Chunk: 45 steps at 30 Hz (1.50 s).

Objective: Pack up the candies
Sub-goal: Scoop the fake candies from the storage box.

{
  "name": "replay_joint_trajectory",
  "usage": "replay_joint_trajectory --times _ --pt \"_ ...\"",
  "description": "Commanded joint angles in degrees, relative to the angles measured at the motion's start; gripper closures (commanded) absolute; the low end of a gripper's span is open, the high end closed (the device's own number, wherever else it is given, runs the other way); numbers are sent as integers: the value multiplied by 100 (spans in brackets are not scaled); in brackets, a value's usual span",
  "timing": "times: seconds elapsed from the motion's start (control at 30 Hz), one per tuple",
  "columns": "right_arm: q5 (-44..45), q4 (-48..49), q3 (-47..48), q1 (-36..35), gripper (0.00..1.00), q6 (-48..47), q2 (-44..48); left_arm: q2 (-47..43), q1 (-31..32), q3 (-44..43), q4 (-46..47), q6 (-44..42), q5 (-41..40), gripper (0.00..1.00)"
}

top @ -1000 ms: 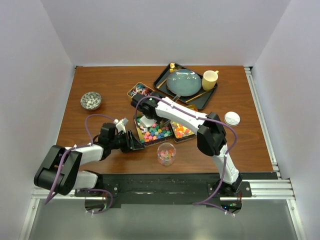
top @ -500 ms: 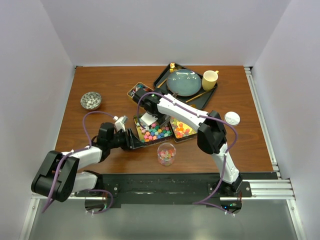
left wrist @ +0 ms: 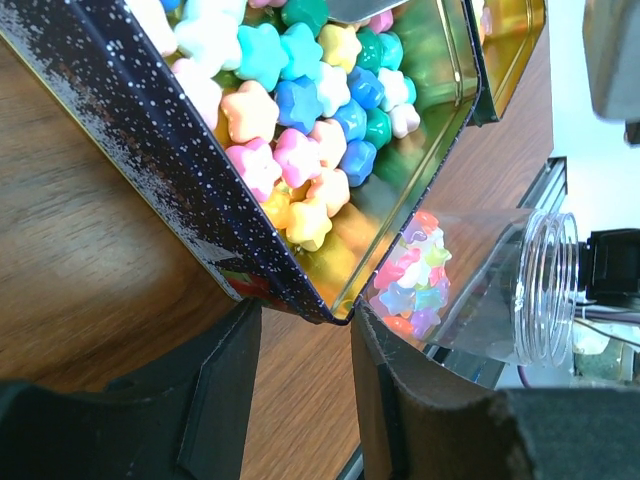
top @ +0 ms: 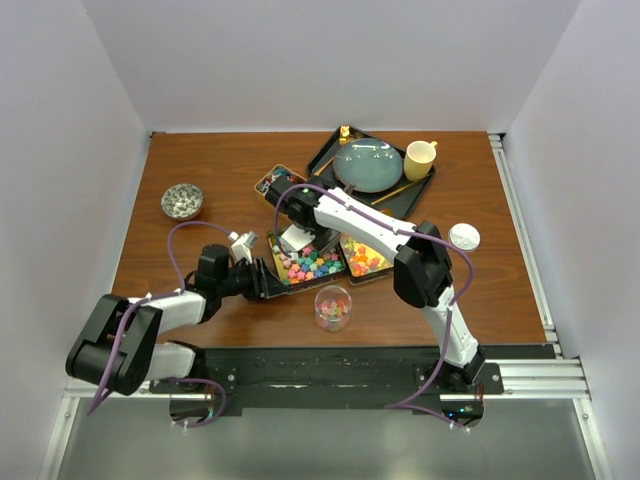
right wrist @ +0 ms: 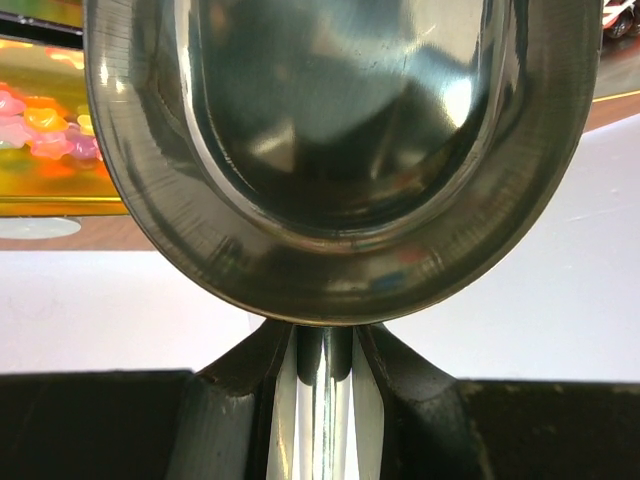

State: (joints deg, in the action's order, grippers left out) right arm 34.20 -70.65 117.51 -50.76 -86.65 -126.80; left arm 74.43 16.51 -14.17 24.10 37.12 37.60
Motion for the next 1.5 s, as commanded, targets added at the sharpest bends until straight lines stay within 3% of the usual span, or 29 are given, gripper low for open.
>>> replay_joint_trajectory --times 0.0,0.17,0.3,0.63,0.83,1.17,1.47 --pt "-879 -2040 -116 382 100 -220 -767 247 19 -164 95 -311 -210 55" --pt "-1520 -2040 -70 462 100 -580 -206 72 19 -209 78 -495 -113 55" --pt "-1574 -2032 -587 427 100 -424 147 -271 19 -147 -116 -662 -288 52" --pt "-1240 -2031 -572 181 100 833 -213 -404 19 -59 -133 -707 -385 50" --pt "-1037 -2023 -528 -39 100 1063 -363 -167 19 2 -55 -654 -421 50" --pt "-2206 -1979 104 -346 100 1308 -925 449 19 -217 236 -575 -280 53" --pt "-3402 -1654 131 -469 100 1537 -951 590 19 -454 113 -794 -157 53"
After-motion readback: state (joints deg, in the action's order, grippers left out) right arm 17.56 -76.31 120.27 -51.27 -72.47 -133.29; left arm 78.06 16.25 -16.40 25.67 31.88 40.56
